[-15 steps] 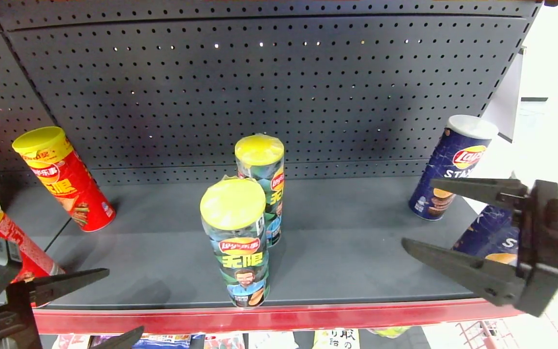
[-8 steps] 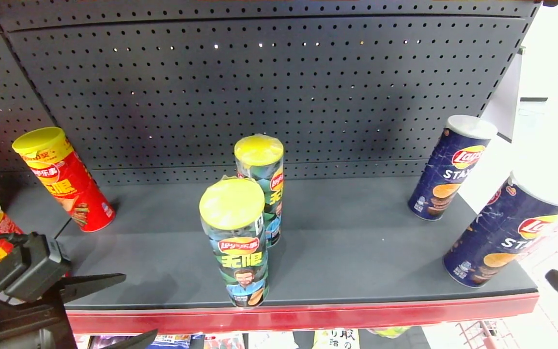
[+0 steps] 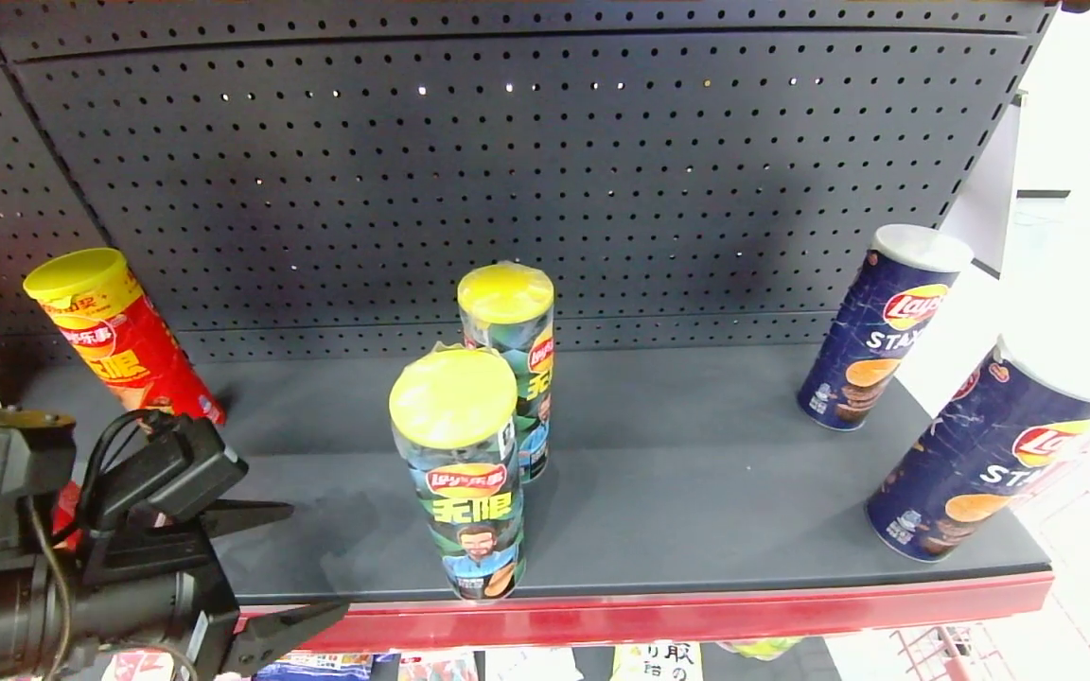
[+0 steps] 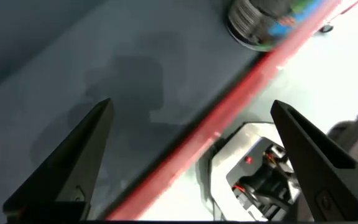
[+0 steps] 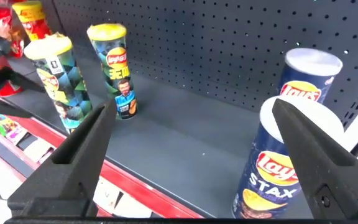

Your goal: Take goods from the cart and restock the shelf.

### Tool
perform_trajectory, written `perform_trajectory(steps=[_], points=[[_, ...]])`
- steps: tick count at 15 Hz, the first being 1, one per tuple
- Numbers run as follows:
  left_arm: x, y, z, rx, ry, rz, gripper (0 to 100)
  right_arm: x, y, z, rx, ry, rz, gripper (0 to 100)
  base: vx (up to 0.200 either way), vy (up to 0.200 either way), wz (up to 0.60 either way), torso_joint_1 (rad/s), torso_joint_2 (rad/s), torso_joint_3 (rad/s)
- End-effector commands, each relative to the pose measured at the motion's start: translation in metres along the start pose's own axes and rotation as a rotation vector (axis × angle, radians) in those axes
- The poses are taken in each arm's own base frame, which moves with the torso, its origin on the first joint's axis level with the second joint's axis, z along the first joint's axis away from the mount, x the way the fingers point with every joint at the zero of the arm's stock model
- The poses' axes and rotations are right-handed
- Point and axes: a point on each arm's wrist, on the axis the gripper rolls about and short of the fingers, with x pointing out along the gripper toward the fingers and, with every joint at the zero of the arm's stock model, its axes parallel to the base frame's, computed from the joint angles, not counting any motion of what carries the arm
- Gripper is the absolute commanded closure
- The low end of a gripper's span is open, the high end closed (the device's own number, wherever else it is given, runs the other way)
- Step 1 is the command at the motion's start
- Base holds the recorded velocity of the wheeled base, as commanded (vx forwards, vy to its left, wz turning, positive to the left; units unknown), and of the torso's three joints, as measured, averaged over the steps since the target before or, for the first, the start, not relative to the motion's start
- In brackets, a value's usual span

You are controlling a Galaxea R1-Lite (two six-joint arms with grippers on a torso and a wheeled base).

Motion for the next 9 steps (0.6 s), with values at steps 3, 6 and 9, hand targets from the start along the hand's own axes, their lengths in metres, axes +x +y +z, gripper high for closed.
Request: perform_trajectory(steps=[3, 6, 9], points=[[0.022, 0.005, 0.008, 0.003, 0.043, -0.034, 0, 0.001, -0.002, 0.0, 0.015, 0.005, -0.028, 0, 0.0, 0.0, 0.0, 0.0, 0.0, 0.0], [0.034, 0.004, 0.012, 0.013, 0.065, -0.055, 0, 0.001, -0.002, -0.001, 0.018, 0.009, -0.033, 0, 0.0, 0.0, 0.0, 0.0, 0.0, 0.0], [0.043, 0.008, 0.019, 0.021, 0.067, -0.059, 0, 0.002, -0.002, -0.001, 0.033, 0.01, -0.036, 0, 0.0, 0.0, 0.0, 0.0, 0.0, 0.0]])
